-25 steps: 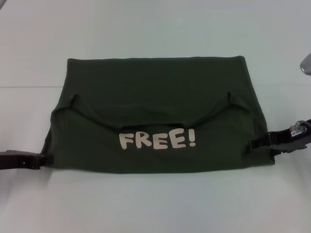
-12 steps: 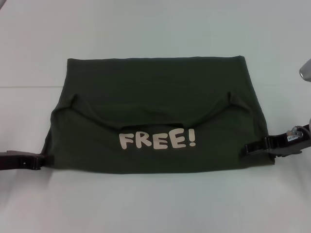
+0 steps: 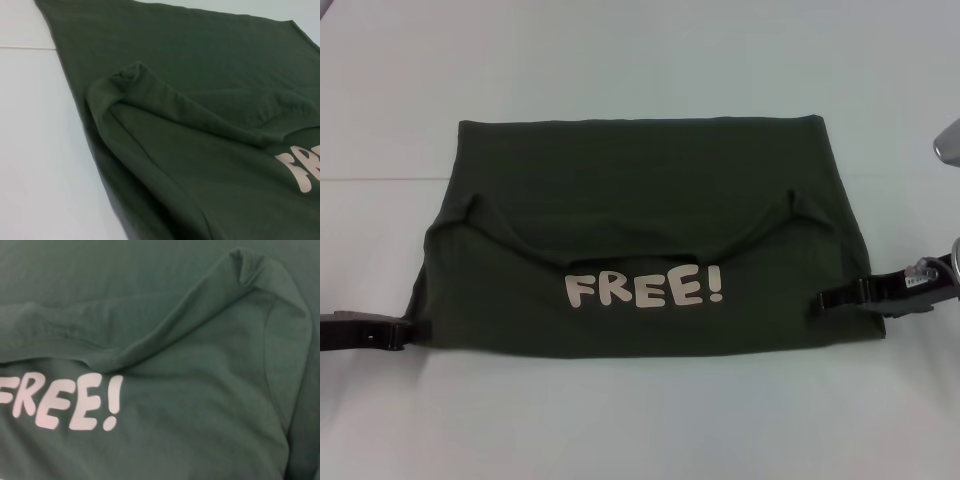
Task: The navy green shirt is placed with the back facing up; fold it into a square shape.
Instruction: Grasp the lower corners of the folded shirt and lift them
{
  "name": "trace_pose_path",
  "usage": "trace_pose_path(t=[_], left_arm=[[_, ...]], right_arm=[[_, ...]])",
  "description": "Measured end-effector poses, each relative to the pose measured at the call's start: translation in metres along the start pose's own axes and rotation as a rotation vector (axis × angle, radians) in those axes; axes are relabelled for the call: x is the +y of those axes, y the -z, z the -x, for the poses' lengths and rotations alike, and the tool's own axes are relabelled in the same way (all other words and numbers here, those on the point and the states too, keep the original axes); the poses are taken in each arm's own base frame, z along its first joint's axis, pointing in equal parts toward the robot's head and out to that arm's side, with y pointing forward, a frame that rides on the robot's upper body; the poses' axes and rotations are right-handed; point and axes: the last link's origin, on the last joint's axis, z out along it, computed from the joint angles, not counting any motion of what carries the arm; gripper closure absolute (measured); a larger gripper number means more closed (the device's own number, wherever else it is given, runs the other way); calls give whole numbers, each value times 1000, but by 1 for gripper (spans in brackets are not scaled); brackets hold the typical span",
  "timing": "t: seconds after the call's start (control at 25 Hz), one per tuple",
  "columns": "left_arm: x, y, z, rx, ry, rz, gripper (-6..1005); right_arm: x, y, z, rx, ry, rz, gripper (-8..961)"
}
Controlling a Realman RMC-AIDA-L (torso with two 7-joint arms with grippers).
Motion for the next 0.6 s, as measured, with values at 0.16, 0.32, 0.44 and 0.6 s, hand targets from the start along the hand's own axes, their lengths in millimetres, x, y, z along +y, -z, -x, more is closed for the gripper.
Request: trace_pose_path(t=[0.16,0.32,0.44,0.6], left_arm=[[0,0,0,0,-1,0,966],[1,-1,-1,1,-2,2,967],[1,-1,-2,1,-3,3,967],[0,0,-2,2,-4,1,967]], right_arm=[[0,-1,0,-10,-4,10,69],[-2,-4,-3,-6,-11,4,149],[-3,-4,-3,-9,-11,-4,209],[-6,-2,-3,-21,-17,-7,333]])
